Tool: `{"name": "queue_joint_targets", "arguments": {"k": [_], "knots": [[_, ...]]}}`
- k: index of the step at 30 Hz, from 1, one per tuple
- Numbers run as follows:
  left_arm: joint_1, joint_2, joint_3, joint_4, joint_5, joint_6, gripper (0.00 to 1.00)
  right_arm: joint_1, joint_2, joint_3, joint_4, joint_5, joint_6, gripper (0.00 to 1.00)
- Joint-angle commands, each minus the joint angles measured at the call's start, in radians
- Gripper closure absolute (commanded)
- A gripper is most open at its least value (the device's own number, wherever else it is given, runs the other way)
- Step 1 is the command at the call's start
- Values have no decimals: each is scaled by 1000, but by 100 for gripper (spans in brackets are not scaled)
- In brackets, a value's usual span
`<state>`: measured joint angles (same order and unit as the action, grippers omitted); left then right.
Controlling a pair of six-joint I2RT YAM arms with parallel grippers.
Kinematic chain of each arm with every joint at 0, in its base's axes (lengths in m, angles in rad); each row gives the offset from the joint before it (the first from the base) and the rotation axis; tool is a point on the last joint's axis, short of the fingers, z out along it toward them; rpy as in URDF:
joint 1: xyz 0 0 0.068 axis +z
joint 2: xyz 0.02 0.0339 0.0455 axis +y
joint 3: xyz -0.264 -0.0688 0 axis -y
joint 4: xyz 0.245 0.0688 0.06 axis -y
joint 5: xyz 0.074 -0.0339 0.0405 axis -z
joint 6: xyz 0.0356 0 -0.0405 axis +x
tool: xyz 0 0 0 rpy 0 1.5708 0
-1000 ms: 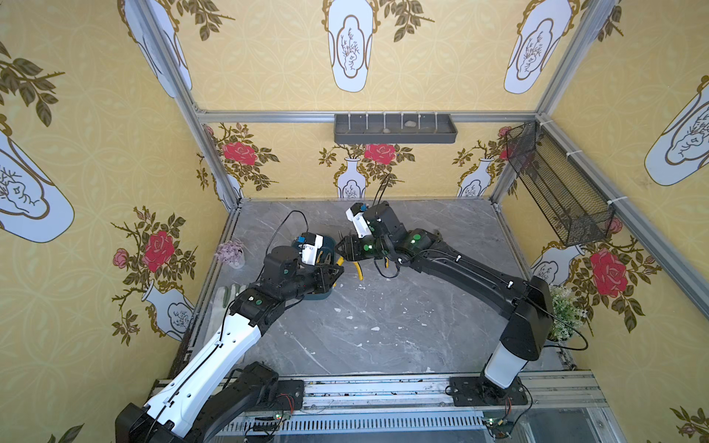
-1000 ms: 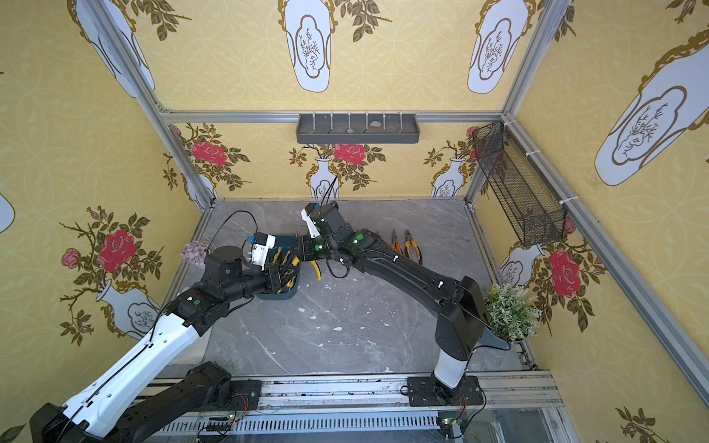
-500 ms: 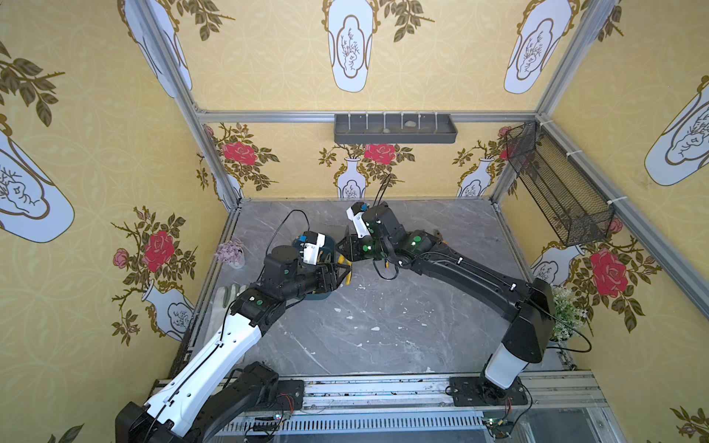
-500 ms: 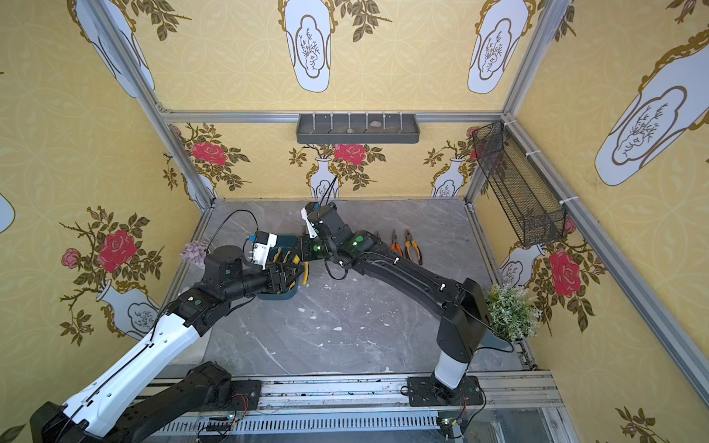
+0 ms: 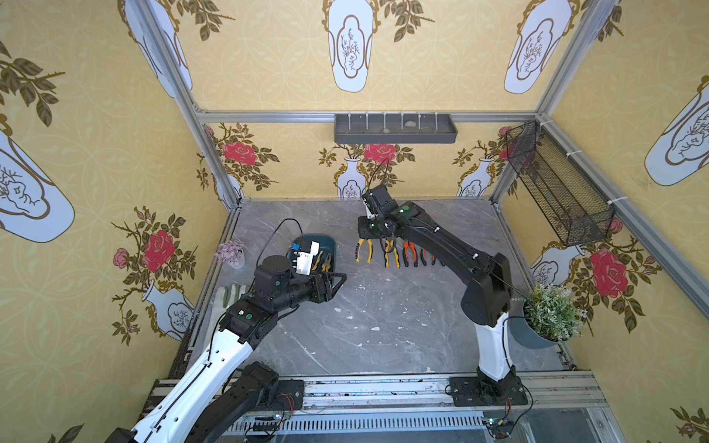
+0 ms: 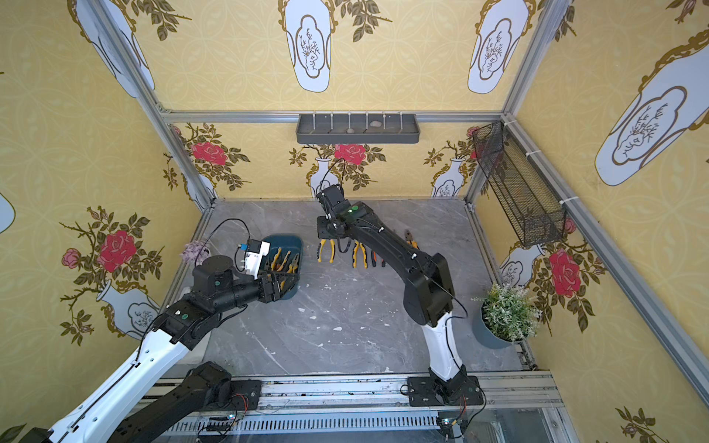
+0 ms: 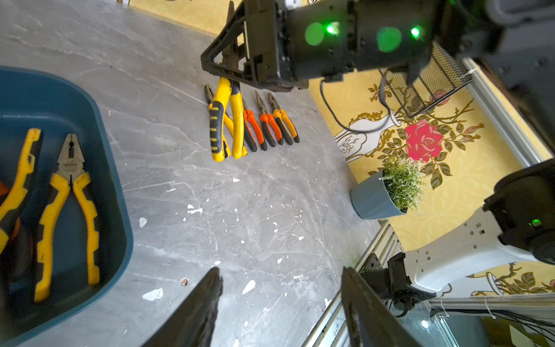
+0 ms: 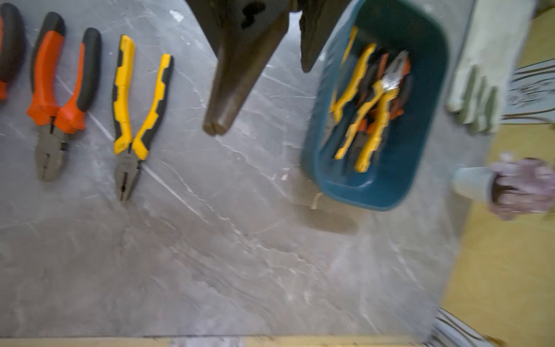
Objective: Take the pliers out of the storage box
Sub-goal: Place the pliers at the center of the board.
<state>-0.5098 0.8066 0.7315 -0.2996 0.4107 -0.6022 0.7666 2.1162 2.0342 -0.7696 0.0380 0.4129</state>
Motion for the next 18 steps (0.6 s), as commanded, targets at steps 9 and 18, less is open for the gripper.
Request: {"name": "queue_joint_targets", "arguments": {"k": [9, 18], "knots": [[-6, 104, -83, 133, 34, -16, 38, -62, 340, 262, -74, 85, -96, 100], [-9, 162, -106, 182, 52, -19, 38, -94, 434, 291, 11, 67, -92, 100]]}}
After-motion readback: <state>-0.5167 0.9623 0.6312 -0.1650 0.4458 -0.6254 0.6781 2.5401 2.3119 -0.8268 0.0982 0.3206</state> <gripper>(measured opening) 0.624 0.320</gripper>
